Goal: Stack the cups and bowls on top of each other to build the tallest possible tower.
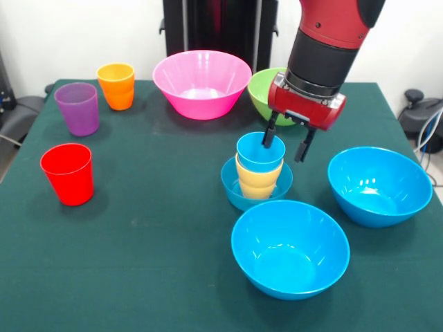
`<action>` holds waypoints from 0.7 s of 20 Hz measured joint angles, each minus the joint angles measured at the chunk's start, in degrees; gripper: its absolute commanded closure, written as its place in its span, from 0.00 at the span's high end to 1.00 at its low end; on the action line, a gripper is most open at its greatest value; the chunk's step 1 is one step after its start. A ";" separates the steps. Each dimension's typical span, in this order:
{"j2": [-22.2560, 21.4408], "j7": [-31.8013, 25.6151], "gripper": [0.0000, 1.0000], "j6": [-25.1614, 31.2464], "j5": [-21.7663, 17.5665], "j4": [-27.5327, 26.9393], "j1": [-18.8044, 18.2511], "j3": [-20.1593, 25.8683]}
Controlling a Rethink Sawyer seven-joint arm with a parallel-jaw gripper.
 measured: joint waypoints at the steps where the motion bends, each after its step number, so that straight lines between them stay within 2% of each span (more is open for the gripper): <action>1: -0.02 0.00 1.00 0.00 0.00 0.00 0.01 0.00; 10: -0.19 0.00 1.00 0.07 -0.01 -0.23 2.37 -2.06; 14: -0.32 0.00 1.00 0.23 0.00 -1.03 4.53 -4.03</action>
